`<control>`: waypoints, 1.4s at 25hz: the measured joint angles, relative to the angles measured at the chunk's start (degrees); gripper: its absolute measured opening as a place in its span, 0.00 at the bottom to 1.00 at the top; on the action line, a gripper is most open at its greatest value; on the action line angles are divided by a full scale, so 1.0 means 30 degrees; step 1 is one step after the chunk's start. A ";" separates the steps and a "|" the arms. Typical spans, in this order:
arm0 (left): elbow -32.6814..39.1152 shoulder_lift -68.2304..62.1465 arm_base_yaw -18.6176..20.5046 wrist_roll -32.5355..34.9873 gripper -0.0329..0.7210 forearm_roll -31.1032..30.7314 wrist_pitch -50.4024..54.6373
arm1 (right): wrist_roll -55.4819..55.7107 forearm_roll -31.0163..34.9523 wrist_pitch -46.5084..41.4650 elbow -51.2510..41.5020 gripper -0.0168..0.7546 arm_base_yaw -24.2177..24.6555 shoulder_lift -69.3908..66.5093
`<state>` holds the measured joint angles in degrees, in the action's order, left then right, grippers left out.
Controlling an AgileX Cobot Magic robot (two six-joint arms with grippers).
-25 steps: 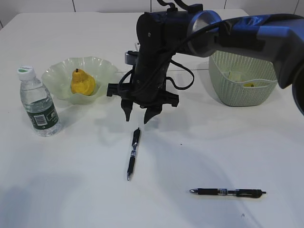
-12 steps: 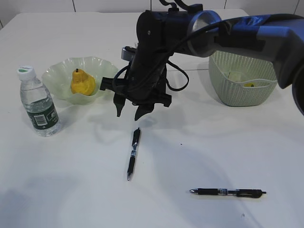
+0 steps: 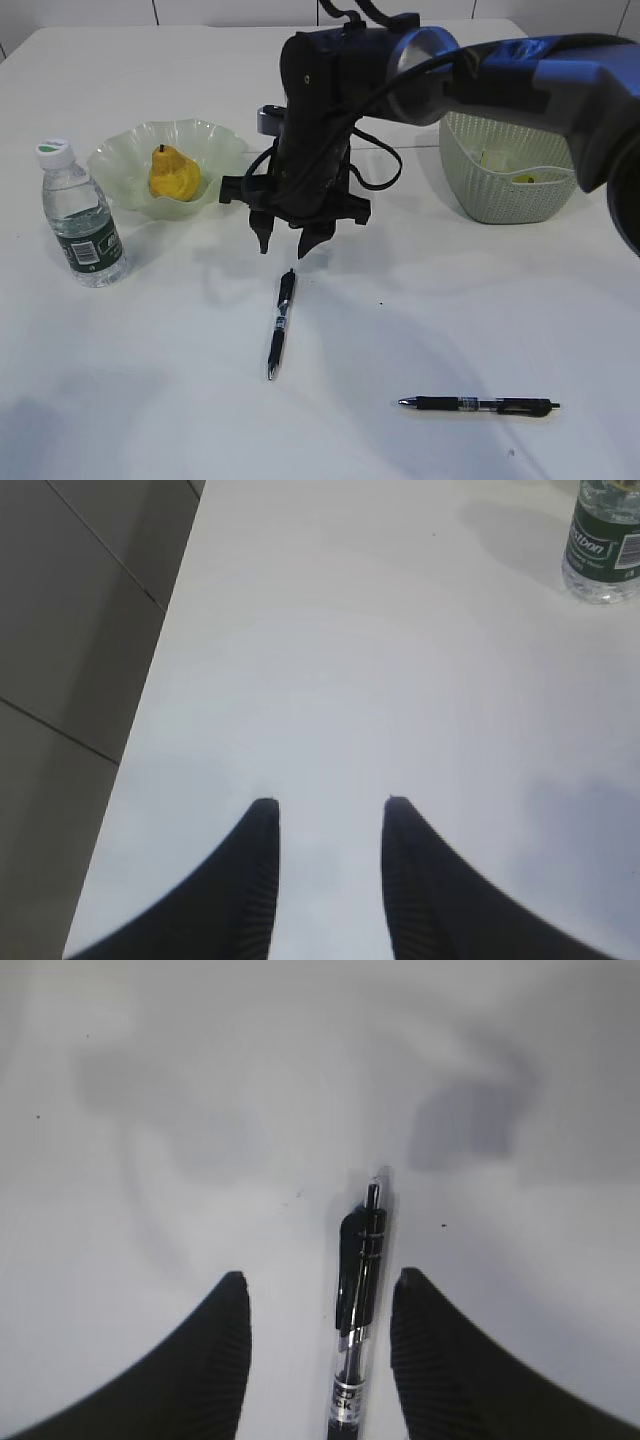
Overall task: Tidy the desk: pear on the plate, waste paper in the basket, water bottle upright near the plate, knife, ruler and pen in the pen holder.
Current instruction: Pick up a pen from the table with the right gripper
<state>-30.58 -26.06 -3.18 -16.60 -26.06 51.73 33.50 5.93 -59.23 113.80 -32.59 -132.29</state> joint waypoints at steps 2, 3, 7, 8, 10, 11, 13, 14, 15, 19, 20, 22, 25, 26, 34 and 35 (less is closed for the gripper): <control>0.0000 0.0000 0.0000 0.0000 0.36 0.0000 -0.0034 | 0.0029 -0.0073 -0.0189 0.0049 0.51 -0.0180 -0.0275; 0.0000 0.0000 0.0000 0.0000 0.36 0.0000 -0.0034 | 0.0029 -0.0073 -0.0509 0.0049 0.51 -0.0214 -0.0501; 0.0000 0.0000 0.0000 0.0000 0.36 0.0000 -0.0034 | 0.0040 -0.0071 -0.1195 0.0049 0.51 -0.0258 -0.1070; 0.0000 0.0000 0.0000 0.0000 0.36 0.0000 -0.0034 | 0.0078 -0.0114 -0.1195 0.0049 0.51 -0.0258 -0.1087; 0.0000 0.0000 0.0000 0.0000 0.36 0.0000 -0.0034 | 0.0075 -0.0166 -0.1195 0.0049 0.51 -0.0258 -0.1116; 0.0000 0.0000 0.0000 0.0000 0.36 0.0000 -0.0034 | 0.0075 -0.0208 -0.1195 0.0049 0.51 -0.0258 -0.1116; 0.0000 0.0000 0.0000 0.0000 0.36 0.0000 -0.0034 | 0.0075 -0.0208 -0.1276 0.0099 0.51 -0.0258 -0.1205; 0.0000 0.0000 0.0000 0.0000 0.36 0.0000 -0.0034 | 0.0075 -0.0208 -0.1340 0.0099 0.51 -0.0258 -0.1238; 0.0000 0.0000 0.0000 0.0000 0.36 0.0000 -0.0034 | 0.0075 -0.0244 -0.1364 0.0099 0.51 -0.0297 -0.1280; 0.0000 0.0000 0.0000 0.0000 0.36 0.0000 -0.0034 | 0.0075 -0.0321 -0.1422 0.0118 0.51 -0.0375 -0.1318; 0.0000 0.0000 0.0000 0.0000 0.36 0.0000 -0.0034 | 0.0075 -0.0321 -0.1422 0.0118 0.51 -0.0411 -0.1318; 0.0000 0.0000 0.0000 0.0000 0.36 0.0000 -0.0034 | 0.0075 -0.0361 -0.1422 0.0145 0.51 -0.0486 -0.1478; 0.0000 0.0000 0.0000 0.0000 0.36 0.0000 -0.0034 | 0.0075 -0.0361 -0.1454 0.0145 0.51 -0.0615 -0.1639; 0.0000 0.0000 0.0000 0.0000 0.36 0.0000 -0.0034 | 0.0075 -0.0361 -0.1454 0.0145 0.51 -0.0614 -0.1639; 0.0000 0.0000 0.0000 0.0000 0.36 0.0000 -0.0034 | 0.0075 -0.0668 -0.1572 0.0145 0.51 -0.0649 -0.1639; 0.0000 0.0000 0.0000 0.0000 0.36 0.0000 -0.0034 | 0.0075 -0.0712 -0.1605 0.0145 0.51 -0.0649 -0.1639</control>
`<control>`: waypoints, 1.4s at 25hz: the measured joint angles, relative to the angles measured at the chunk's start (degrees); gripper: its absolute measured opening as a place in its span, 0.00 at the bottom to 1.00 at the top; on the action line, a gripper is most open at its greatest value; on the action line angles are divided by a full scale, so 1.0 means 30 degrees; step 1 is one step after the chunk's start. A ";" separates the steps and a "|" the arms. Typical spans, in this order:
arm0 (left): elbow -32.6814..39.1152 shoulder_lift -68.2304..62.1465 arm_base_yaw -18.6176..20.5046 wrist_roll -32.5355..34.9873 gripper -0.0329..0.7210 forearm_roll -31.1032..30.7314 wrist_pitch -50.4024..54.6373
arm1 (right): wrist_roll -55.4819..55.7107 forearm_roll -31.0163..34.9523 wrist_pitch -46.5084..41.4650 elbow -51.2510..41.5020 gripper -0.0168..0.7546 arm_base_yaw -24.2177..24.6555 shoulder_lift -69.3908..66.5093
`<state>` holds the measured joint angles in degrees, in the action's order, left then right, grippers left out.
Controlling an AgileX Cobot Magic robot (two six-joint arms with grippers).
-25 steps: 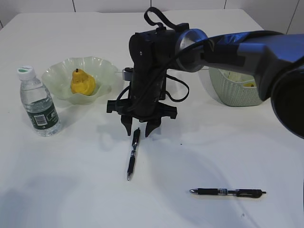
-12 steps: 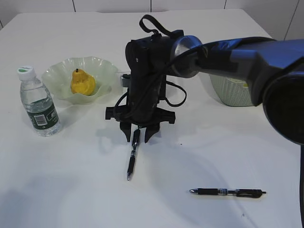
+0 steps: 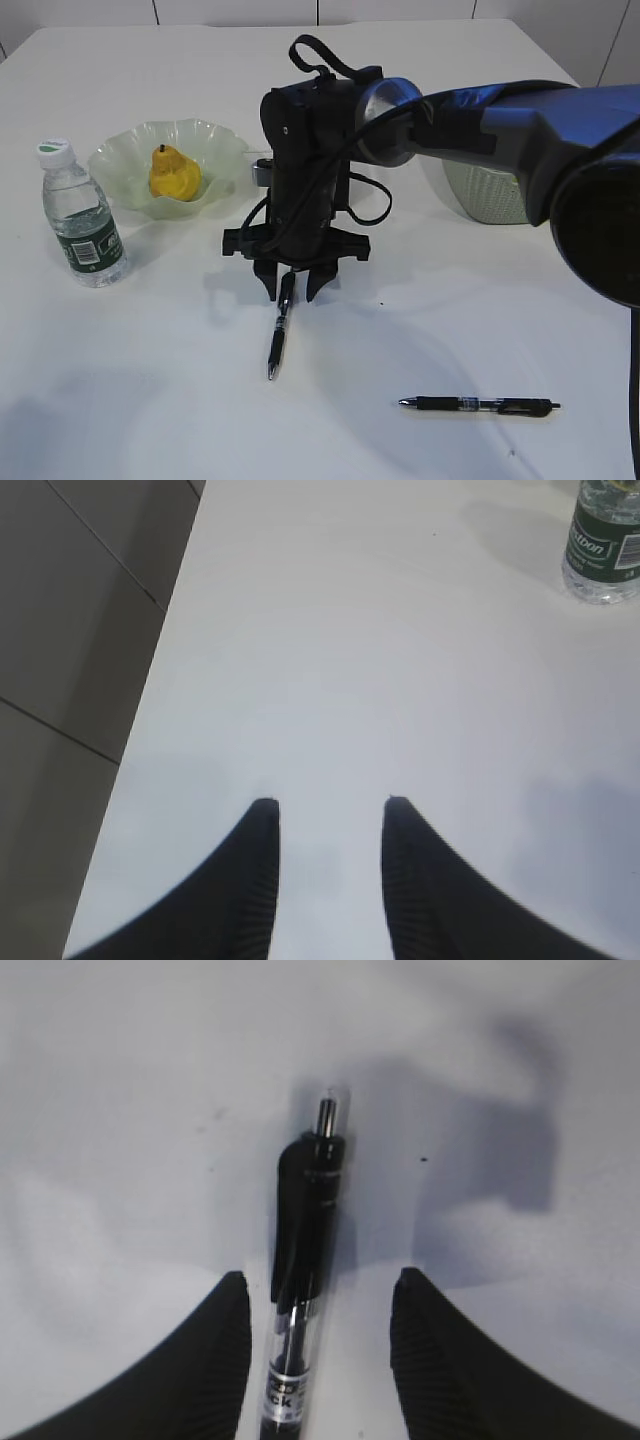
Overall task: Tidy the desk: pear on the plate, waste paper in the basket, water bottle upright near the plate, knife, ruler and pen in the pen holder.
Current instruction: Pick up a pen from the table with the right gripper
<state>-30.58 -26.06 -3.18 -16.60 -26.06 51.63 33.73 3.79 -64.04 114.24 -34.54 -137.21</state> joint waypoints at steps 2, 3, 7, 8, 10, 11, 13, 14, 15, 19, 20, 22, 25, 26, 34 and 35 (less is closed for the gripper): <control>0.0000 0.0000 0.0000 0.0000 0.36 0.0000 0.0000 | 0.0000 -0.0071 0.0000 0.0000 0.51 0.0000 0.0000; 0.0000 0.0000 0.0000 0.0000 0.36 0.0000 0.0000 | 0.0000 -0.0071 -0.0009 0.0000 0.51 0.0000 0.0000; 0.0000 0.0000 0.0000 0.0000 0.36 0.0000 0.0000 | 0.0000 -0.0147 -0.0009 0.0000 0.51 0.0000 0.0000; 0.0000 0.0000 0.0000 0.0000 0.36 0.0000 0.0000 | 0.0000 -0.0187 -0.0009 0.0000 0.51 -0.0074 0.0000; 0.0000 0.0000 0.0000 0.0000 0.36 0.0000 0.0000 | 0.0043 -0.0187 -0.0009 0.0000 0.51 -0.0121 0.0000; 0.0000 0.0000 0.0000 0.0000 0.36 0.0000 0.0000 | 0.0043 -0.0187 -0.0009 0.0000 0.51 -0.0153 -0.0011; 0.0000 0.0000 0.0000 0.0000 0.36 0.0000 0.0000 | 0.0043 -0.0187 -0.0009 0.0000 0.51 -0.0195 -0.0087; 0.0000 0.0000 0.0000 0.0000 0.36 0.0000 0.0000 | 0.0043 -0.0187 -0.0042 0.0000 0.51 -0.0203 -0.0175; 0.0000 0.0000 0.0000 0.0000 0.36 0.0000 0.0000 | 0.0043 -0.0152 -0.0041 0.0000 0.51 -0.0237 -0.0245; 0.0000 0.0000 0.0000 0.0000 0.36 0.0000 0.0000 | 0.0043 -0.0121 -0.0091 0.0000 0.51 -0.0236 -0.0353; 0.0000 0.0000 0.0000 0.0000 0.36 0.0000 0.0000 | 0.0043 -0.0121 -0.0091 0.0000 0.51 -0.0244 -0.0353; 0.0000 0.0000 0.0000 0.0000 0.36 0.0000 0.0000 | 0.0043 -0.0121 -0.0228 0.0000 0.51 -0.0276 -0.0442; 0.0000 0.0000 0.0000 0.0000 0.36 0.0000 0.0000 | 0.0043 -0.0121 -0.0531 0.0018 0.51 -0.0276 -0.0576; 0.0000 0.0000 0.0000 0.0000 0.36 0.0000 0.0000 | 0.0043 -0.0156 -0.0531 0.0018 0.51 -0.0276 -0.0576; 0.0000 0.0000 0.0000 0.0000 0.36 0.0000 0.0000 | 0.0043 -0.0272 -0.0684 0.0046 0.51 -0.0276 -0.0576; 0.0000 0.0000 0.0000 0.0000 0.36 0.0000 0.0000 | 0.0007 -0.0272 -0.0727 0.0046 0.50 -0.0276 -0.0576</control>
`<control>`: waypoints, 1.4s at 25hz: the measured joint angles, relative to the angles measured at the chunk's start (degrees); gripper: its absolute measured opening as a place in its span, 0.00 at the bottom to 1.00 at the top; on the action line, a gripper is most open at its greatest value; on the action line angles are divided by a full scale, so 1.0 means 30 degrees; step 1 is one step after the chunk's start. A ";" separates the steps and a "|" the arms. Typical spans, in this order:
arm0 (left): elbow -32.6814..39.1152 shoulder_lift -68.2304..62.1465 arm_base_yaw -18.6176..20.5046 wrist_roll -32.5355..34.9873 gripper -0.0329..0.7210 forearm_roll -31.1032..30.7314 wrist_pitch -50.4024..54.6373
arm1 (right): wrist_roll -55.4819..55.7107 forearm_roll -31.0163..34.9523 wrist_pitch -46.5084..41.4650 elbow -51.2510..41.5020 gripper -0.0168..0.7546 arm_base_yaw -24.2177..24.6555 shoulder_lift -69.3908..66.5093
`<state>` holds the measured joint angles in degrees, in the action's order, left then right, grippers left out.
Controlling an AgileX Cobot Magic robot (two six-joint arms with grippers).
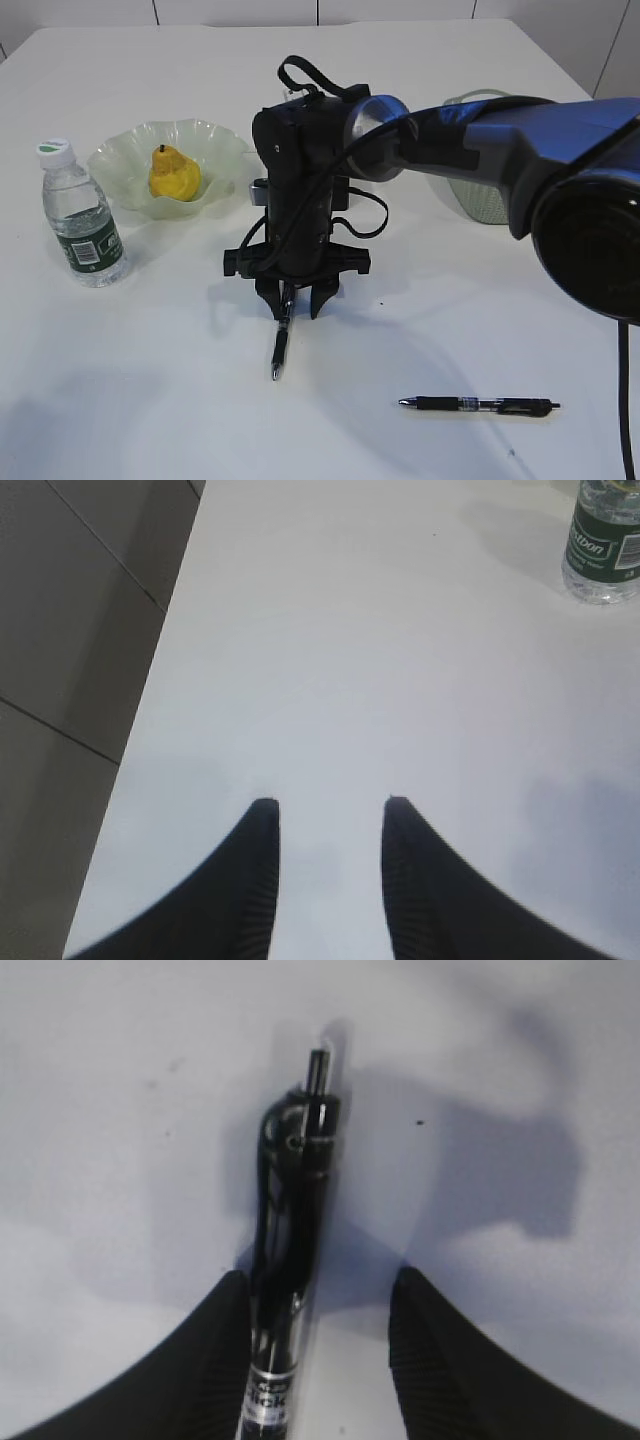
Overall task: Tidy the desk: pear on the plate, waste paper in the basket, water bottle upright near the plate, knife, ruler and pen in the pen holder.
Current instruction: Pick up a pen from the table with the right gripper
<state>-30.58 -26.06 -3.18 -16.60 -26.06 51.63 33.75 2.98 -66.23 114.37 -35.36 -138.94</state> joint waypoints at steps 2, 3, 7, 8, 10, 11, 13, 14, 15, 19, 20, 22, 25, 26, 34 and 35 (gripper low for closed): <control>0.0000 0.0000 0.0000 0.0000 0.36 0.0000 0.0000 | -0.0170 -0.0009 -0.0038 0.0000 0.50 0.0000 0.0000; 0.0000 0.0000 0.0000 0.0000 0.36 0.0000 0.0000 | -0.0259 -0.0009 -0.0100 0.0000 0.50 0.0000 0.0000; 0.0000 0.0000 0.0000 0.0000 0.36 0.0000 0.0000 | -0.0288 -0.0009 -0.0111 0.0000 0.50 0.0000 0.0000; 0.0000 0.0000 0.0000 0.0000 0.36 0.0000 0.0000 | -0.0305 -0.0009 -0.0111 0.0000 0.48 0.0000 0.0000; 0.0000 0.0000 0.0000 0.0000 0.36 0.0000 0.0000 | -0.0305 -0.0009 -0.0111 0.0000 0.40 0.0000 0.0000; 0.0000 0.0000 0.0000 0.0000 0.36 0.0000 0.0000 | -0.0334 -0.0009 -0.0111 0.0000 0.36 0.0000 0.0000; 0.0000 0.0000 0.0000 0.0000 0.36 0.0000 0.0000 | -0.0334 0.0028 -0.0125 0.0000 0.26 0.0000 0.0000; 0.0000 0.0000 0.0000 0.0000 0.36 0.0000 0.0000 | -0.0334 0.0058 -0.0125 0.0000 0.21 0.0000 0.0000; 0.0000 0.0000 0.0000 0.0000 0.36 0.0000 0.0000 | -0.0376 0.0058 -0.0125 0.0000 0.18 0.0000 0.0000; 0.0000 0.0000 0.0000 0.0000 0.36 0.0000 0.0000 | -0.0376 0.0070 -0.0125 0.0000 0.15 0.0000 0.0000; 0.0000 0.0000 0.0000 0.0000 0.36 0.0000 0.0000 | -0.0376 0.0070 -0.0125 0.0000 0.15 0.0000 0.0000; 0.0000 0.0000 0.0000 0.0000 0.36 0.0000 0.0000 | -0.0376 0.0070 -0.0125 0.0000 0.14 0.0000 0.0000; 0.0000 0.0000 0.0000 0.0000 0.36 0.0000 0.0035 | -0.0376 0.0070 -0.0253 0.0045 0.14 0.0000 0.0000; 0.0000 0.0000 0.0000 0.0000 0.36 0.0000 0.0035 | -0.0422 0.0070 -0.0443 0.0165 0.14 0.0000 -0.0030; 0.0000 0.0000 0.0000 0.0000 0.36 0.0000 0.0065 | -0.1106 -0.0158 -0.1153 0.2623 0.14 0.0000 -0.0241; 0.0000 0.0000 0.0000 0.0000 0.36 0.0000 0.0065 | -0.1105 -0.0270 -0.1206 0.2911 0.14 0.0000 -0.0241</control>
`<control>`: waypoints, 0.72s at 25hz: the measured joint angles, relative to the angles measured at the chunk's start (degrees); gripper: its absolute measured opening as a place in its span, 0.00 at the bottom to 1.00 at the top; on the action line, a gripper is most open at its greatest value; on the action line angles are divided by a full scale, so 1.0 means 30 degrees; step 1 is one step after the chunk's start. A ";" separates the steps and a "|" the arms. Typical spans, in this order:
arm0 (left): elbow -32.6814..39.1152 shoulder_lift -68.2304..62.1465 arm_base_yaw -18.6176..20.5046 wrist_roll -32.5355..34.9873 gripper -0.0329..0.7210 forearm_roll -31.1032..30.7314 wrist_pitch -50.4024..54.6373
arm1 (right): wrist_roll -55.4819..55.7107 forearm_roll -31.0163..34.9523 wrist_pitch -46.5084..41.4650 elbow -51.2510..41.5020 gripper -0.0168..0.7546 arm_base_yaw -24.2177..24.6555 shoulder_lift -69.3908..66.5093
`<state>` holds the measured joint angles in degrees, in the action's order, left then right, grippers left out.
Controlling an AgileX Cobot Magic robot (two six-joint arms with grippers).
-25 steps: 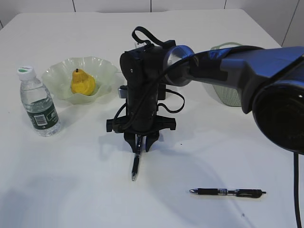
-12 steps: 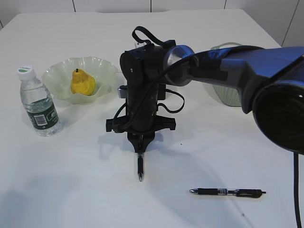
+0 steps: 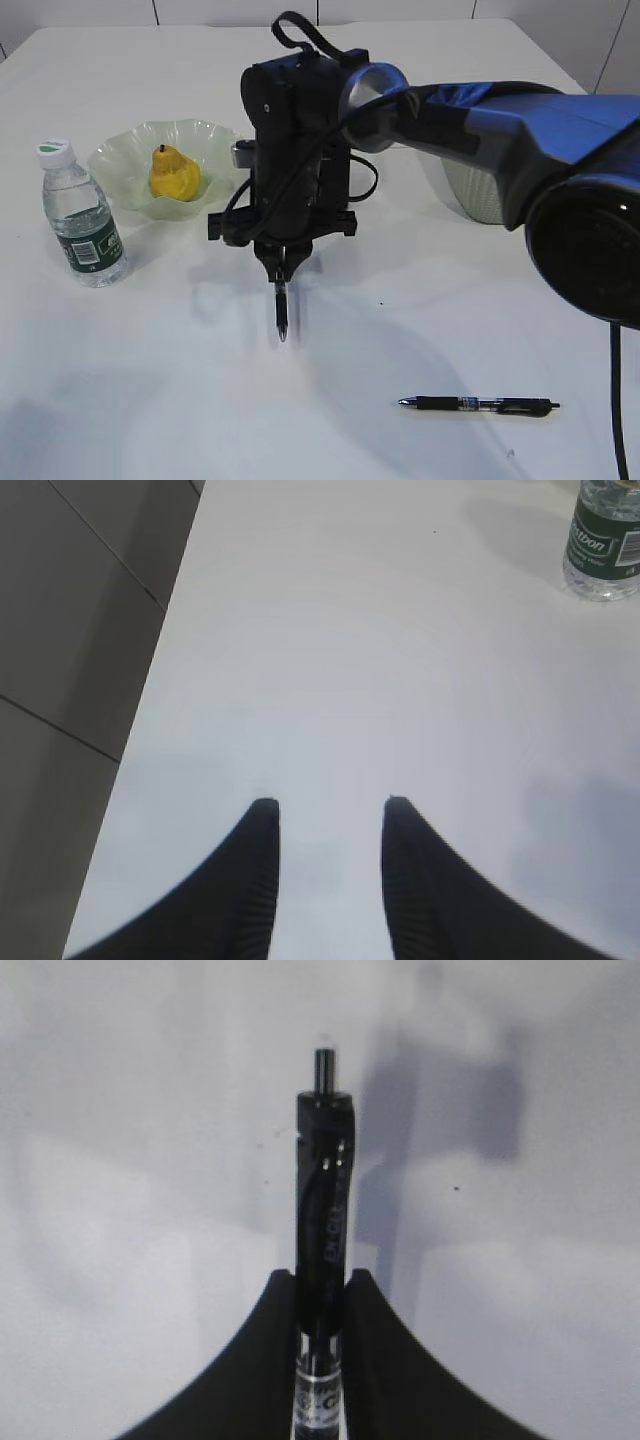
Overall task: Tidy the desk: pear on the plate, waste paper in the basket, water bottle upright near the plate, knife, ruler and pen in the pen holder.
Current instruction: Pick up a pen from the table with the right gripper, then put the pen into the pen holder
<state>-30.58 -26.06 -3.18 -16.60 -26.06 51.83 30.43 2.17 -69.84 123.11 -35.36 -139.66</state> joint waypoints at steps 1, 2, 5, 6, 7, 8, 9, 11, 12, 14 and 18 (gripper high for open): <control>0.0000 0.0000 0.0000 0.0000 0.36 0.0000 0.0000 | -0.0038 -0.0050 -0.0008 0.0321 0.14 0.0000 0.0000; 0.0000 0.0000 0.0000 0.0000 0.36 0.0000 0.0000 | -0.0142 -0.0128 -0.0045 0.0638 0.14 0.0000 0.0000; 0.0000 0.0000 0.0000 0.0000 0.36 0.0000 0.0000 | -0.0965 -0.0204 -0.0054 0.1402 0.14 0.0000 0.0000; 0.0000 0.0000 0.0000 0.0000 0.36 0.0000 0.0000 | -0.1290 -0.0247 -0.0084 0.1638 0.14 0.0000 0.0000; 0.0000 0.0000 0.0000 0.0000 0.36 0.0000 0.0000 | -0.1477 -0.0330 -0.0084 0.1784 0.14 0.0000 0.0000; 0.0000 0.0000 0.0000 0.0000 0.36 0.0000 0.0000 | -0.1662 -0.0474 -0.0084 0.1960 0.14 0.0000 0.0000; 0.0000 0.0000 0.0000 0.0000 0.36 0.0000 0.0000 | -0.1795 -0.0722 -0.0084 0.2086 0.14 0.0000 0.0039; 0.0000 0.0000 0.0000 0.0000 0.36 0.0000 0.0000 | -0.2406 -0.1257 -0.0097 0.2159 0.14 0.0000 0.0217; 0.0000 0.0000 0.0000 0.0000 0.36 0.0000 0.0000 | -0.2677 -0.1519 -0.0133 0.2159 0.14 0.0000 0.0426; 0.0000 0.0000 0.0000 0.0000 0.36 0.0000 0.0000 | -0.3376 -0.1978 -0.0178 0.2159 0.14 0.0000 0.0934; 0.0000 0.0000 0.0000 0.0000 0.36 0.0000 0.0000 | -0.4280 -0.2377 -0.0307 0.2201 0.14 0.0000 0.2288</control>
<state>-30.58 -26.06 -3.18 -16.60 -26.06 51.83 17.59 -4.97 -70.76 129.71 -35.36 -132.80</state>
